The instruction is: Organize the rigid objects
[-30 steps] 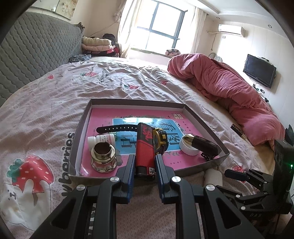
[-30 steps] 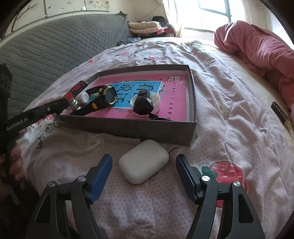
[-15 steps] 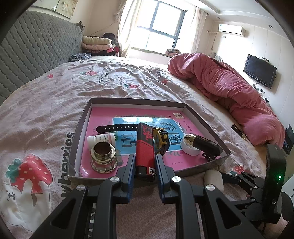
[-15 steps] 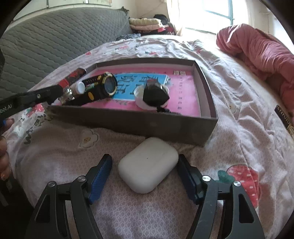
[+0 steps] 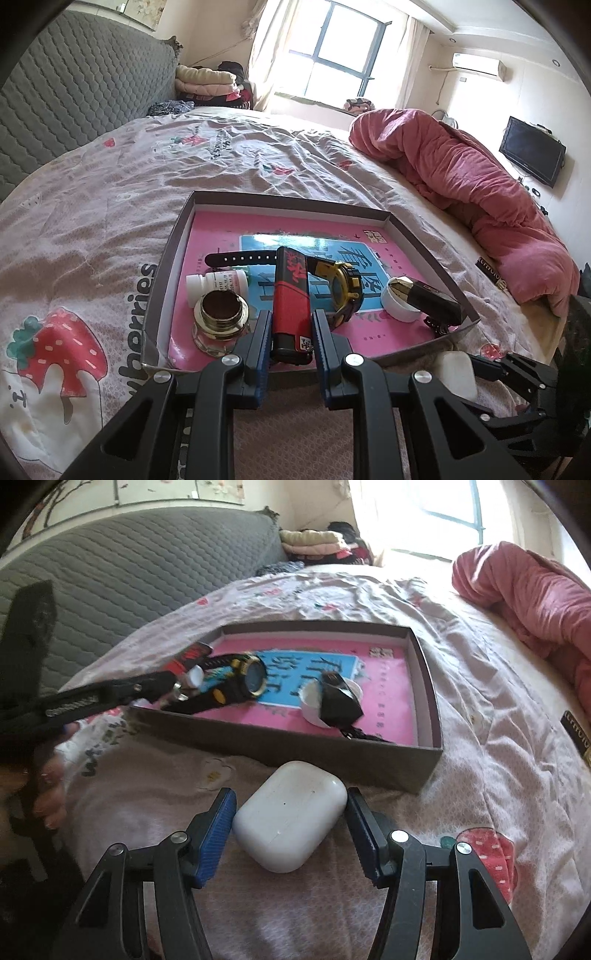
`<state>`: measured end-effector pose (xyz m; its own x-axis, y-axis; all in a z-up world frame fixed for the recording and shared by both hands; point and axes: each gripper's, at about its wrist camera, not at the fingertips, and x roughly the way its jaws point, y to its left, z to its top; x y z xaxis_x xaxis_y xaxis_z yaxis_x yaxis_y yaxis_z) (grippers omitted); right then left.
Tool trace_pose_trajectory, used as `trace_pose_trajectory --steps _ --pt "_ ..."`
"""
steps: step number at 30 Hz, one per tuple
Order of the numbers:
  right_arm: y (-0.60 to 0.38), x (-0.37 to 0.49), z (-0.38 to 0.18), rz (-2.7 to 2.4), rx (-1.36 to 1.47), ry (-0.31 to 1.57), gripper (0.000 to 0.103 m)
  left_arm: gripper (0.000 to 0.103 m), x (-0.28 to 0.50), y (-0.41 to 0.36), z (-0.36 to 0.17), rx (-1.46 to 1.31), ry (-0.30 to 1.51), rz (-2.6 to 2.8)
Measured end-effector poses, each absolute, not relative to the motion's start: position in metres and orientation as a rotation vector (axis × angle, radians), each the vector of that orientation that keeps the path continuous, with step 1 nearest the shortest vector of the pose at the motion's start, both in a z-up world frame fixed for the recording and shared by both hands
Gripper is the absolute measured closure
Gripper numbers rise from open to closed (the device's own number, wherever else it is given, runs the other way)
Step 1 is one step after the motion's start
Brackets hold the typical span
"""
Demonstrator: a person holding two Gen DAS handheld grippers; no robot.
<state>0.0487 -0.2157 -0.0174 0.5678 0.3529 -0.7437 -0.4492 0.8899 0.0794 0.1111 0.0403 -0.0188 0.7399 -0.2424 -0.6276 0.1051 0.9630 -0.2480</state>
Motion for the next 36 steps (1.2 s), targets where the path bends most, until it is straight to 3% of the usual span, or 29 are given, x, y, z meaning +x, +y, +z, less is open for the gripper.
trace_pose_trajectory --steps 14,36 --pt "-0.195 0.050 0.012 0.517 -0.112 0.730 0.041 0.081 0.113 0.042 -0.021 -0.201 0.726 -0.190" --pt "-0.176 0.095 0.007 0.510 -0.097 0.727 0.041 0.081 0.132 0.036 -0.031 -0.178 0.739 -0.182"
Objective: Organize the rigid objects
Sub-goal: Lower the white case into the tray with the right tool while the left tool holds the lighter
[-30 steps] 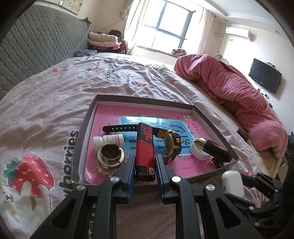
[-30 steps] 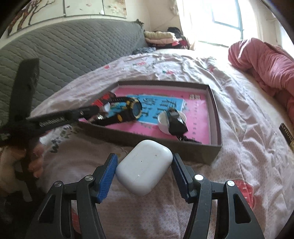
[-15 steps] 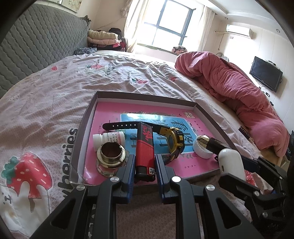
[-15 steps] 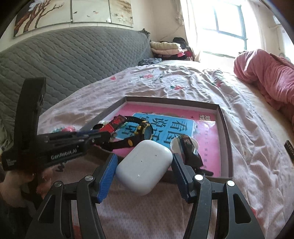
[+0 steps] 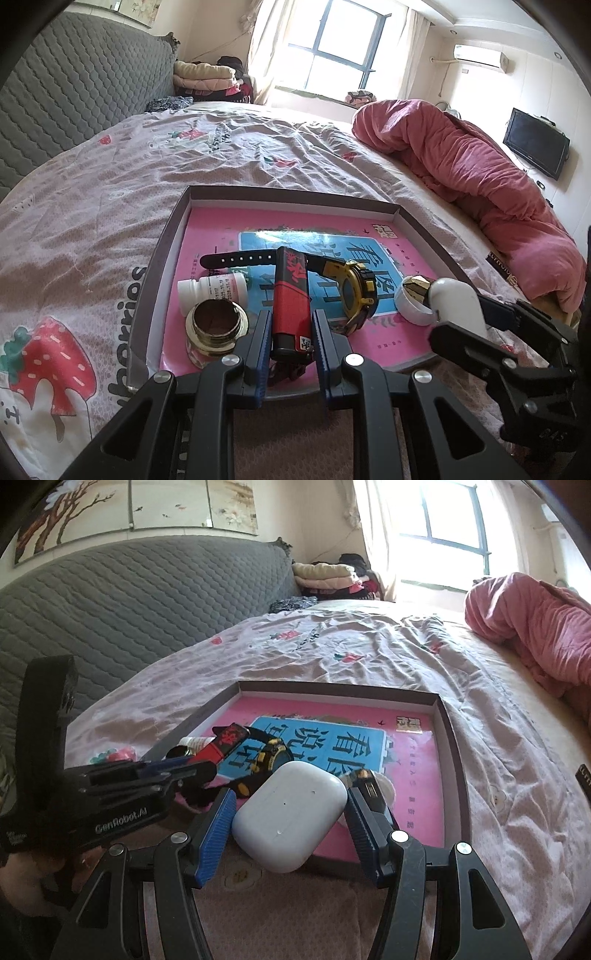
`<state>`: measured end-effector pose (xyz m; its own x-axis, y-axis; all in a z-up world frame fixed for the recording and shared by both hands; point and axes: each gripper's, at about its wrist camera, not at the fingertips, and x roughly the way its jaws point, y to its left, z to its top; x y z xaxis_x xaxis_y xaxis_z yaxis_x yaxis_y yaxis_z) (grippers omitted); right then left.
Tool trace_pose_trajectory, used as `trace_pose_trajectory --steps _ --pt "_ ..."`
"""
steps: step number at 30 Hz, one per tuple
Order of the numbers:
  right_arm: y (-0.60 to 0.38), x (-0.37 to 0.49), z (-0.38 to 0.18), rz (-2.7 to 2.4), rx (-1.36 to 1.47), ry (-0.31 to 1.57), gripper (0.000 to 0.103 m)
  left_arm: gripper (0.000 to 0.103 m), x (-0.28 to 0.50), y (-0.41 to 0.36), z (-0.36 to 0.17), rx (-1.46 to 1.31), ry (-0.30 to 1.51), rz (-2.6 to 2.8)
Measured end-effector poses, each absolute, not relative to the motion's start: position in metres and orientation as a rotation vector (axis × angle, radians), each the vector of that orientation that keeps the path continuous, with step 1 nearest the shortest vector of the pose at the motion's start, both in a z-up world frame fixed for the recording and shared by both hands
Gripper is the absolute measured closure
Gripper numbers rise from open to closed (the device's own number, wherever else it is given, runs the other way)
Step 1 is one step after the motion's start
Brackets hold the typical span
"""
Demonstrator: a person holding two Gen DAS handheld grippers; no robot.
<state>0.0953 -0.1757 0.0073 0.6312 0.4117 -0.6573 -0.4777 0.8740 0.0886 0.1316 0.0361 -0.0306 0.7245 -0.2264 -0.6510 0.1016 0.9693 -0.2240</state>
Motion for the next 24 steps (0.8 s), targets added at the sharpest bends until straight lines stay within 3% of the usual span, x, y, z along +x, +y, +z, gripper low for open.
trace_pose_trajectory --steps 24 --pt "-0.146 0.131 -0.021 0.516 -0.248 0.835 0.041 0.081 0.141 0.036 -0.036 -0.152 0.752 -0.169"
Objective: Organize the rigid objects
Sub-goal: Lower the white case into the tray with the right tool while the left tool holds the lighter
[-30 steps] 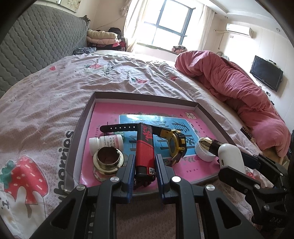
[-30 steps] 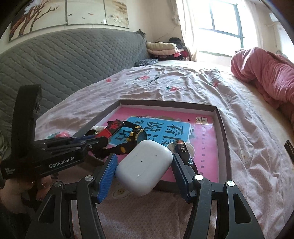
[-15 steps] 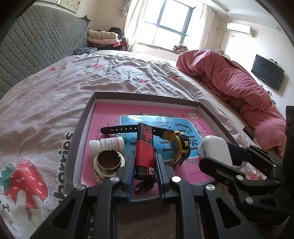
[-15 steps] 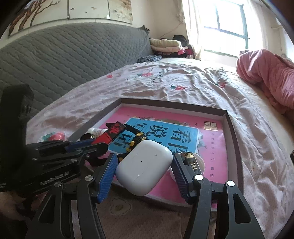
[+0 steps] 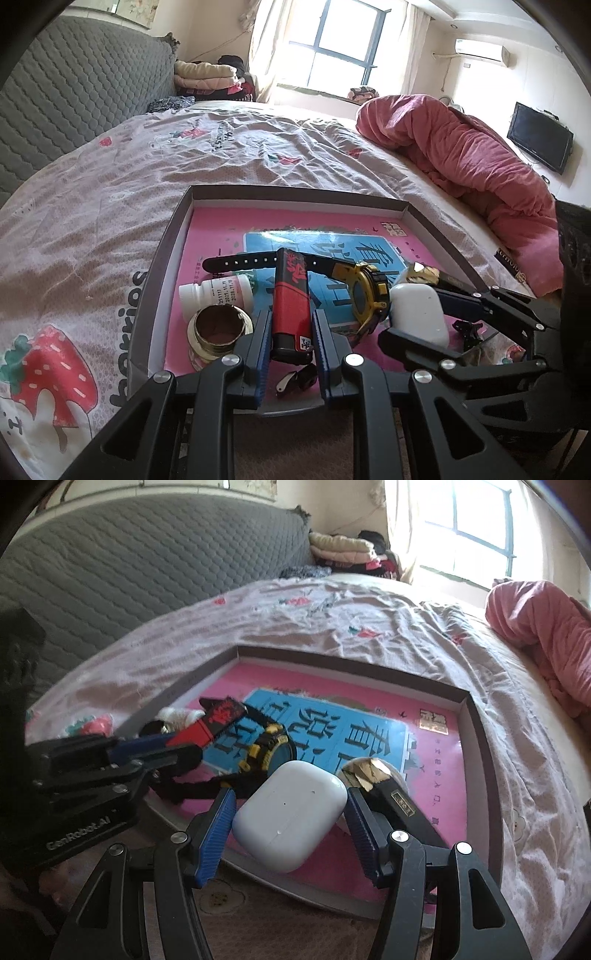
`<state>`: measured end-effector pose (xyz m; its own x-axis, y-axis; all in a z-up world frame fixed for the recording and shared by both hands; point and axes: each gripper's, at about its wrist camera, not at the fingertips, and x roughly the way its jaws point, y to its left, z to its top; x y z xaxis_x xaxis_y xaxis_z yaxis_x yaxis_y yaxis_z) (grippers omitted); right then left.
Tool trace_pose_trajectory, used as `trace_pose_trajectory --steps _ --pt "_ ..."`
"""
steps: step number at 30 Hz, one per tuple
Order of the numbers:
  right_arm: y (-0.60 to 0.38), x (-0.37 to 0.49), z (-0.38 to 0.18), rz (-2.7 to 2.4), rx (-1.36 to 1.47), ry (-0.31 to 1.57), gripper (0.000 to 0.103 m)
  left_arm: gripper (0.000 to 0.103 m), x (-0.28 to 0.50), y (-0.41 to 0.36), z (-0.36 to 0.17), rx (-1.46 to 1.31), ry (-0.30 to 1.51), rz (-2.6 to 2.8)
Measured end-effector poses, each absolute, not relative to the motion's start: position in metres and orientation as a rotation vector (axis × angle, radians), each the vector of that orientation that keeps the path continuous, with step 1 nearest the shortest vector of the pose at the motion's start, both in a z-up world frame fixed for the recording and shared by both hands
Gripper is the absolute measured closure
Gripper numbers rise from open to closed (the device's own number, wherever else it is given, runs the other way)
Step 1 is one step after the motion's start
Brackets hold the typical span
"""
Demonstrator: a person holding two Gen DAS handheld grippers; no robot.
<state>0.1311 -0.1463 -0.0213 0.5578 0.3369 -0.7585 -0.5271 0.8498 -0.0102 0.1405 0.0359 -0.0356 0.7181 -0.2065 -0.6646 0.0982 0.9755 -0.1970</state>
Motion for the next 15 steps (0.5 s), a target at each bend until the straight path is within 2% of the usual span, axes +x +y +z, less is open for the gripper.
trace_pose_trajectory --steps 15 --pt "-0.1461 0.1306 -0.0235 0.523 -0.241 0.840 0.040 0.081 0.1432 0.0257 -0.0414 -0.105 0.803 -0.167"
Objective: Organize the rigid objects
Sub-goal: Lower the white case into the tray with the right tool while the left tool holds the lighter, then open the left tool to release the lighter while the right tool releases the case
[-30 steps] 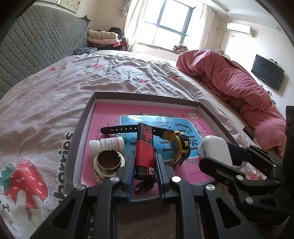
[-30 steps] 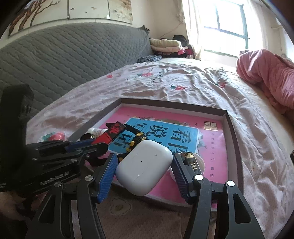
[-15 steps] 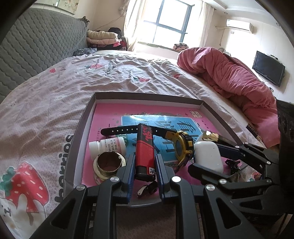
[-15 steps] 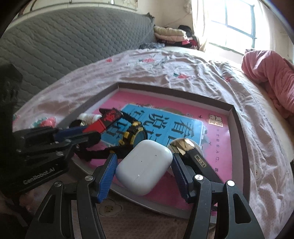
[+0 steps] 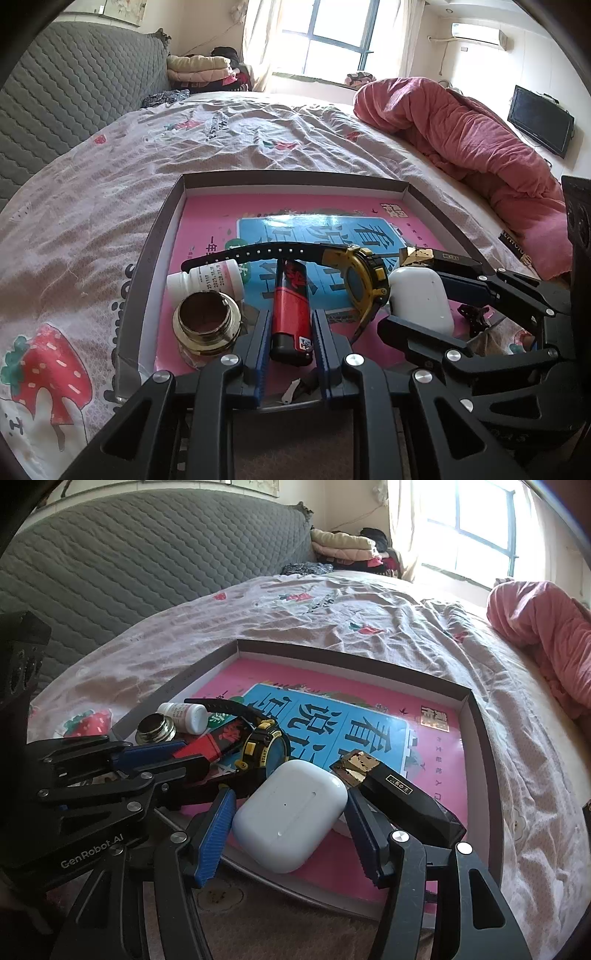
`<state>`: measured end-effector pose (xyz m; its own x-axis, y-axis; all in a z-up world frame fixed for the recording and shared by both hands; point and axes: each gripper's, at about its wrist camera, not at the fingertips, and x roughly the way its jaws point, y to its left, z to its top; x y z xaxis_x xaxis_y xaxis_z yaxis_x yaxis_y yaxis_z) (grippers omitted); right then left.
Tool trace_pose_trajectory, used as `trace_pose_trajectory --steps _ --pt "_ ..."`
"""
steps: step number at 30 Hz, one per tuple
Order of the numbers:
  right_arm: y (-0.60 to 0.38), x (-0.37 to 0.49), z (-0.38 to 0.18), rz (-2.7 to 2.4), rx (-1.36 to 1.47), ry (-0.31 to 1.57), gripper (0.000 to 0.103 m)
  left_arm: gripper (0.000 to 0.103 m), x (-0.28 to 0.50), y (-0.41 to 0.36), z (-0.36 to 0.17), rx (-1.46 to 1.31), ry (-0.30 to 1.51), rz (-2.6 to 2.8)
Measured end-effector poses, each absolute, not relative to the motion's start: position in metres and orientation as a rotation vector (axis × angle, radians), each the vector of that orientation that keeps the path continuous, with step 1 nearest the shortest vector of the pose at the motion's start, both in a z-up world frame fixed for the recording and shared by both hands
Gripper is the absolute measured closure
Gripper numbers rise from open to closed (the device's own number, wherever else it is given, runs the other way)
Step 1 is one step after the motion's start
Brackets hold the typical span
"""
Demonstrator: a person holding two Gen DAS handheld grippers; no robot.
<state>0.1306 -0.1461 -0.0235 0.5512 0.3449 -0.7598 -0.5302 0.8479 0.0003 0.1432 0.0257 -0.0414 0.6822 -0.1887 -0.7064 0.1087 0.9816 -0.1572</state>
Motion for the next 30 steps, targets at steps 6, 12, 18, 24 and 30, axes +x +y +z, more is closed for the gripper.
trace_pose_trajectory --steps 6,12,18,24,30 --pt "-0.149 0.126 -0.020 0.527 -0.232 0.829 0.039 0.081 0.141 0.028 -0.040 -0.122 0.791 -0.168" --pt "-0.148 0.116 -0.013 0.531 -0.253 0.795 0.034 0.081 0.136 0.028 -0.036 -0.125 0.779 -0.161" --pt "-0.154 0.099 0.000 0.504 -0.233 0.742 0.032 0.076 0.122 0.024 -0.028 -0.107 0.758 -0.152" --pt "-0.164 0.077 0.010 0.456 -0.212 0.721 0.028 0.067 0.105 0.019 -0.018 -0.090 0.749 -0.146" --pt "-0.177 0.066 0.014 0.410 -0.182 0.729 0.028 0.066 0.089 0.014 -0.011 -0.070 0.750 -0.135"
